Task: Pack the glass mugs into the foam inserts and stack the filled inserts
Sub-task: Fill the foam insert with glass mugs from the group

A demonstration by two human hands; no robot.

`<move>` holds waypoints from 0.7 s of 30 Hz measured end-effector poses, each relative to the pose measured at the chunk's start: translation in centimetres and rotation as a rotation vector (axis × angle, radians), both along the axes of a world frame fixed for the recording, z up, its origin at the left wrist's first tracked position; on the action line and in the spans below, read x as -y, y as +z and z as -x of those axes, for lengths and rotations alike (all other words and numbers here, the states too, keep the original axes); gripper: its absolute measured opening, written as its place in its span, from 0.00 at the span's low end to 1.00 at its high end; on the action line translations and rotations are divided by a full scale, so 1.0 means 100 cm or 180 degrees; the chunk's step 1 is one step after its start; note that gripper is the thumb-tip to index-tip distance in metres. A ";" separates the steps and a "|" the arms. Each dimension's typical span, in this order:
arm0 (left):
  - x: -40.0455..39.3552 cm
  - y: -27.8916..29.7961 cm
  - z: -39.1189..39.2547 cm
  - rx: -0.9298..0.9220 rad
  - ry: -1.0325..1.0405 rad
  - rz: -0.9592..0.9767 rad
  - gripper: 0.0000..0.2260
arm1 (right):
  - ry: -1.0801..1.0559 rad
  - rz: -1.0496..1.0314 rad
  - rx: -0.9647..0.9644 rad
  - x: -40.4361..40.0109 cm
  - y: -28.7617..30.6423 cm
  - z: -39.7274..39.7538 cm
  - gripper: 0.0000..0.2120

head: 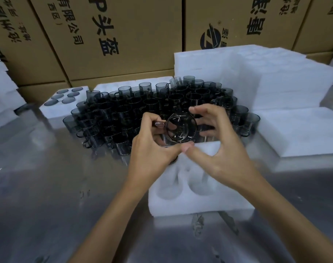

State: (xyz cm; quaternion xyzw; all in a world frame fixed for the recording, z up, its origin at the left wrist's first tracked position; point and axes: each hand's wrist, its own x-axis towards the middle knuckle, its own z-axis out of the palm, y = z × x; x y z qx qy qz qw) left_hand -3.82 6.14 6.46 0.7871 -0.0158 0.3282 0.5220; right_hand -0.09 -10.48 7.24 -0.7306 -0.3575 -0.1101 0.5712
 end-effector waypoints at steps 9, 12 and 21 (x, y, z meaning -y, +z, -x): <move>-0.007 -0.004 0.003 -0.0375 -0.0489 -0.0642 0.10 | -0.0380 -0.0054 -0.0368 -0.005 0.005 -0.019 0.24; -0.007 -0.008 0.004 -0.0832 -0.0870 -0.1022 0.07 | -0.0216 0.0320 -0.0745 0.001 0.004 -0.030 0.28; -0.020 -0.011 0.000 -0.1022 -0.1173 -0.0989 0.03 | 0.0210 0.0819 -0.0813 0.017 -0.005 -0.039 0.22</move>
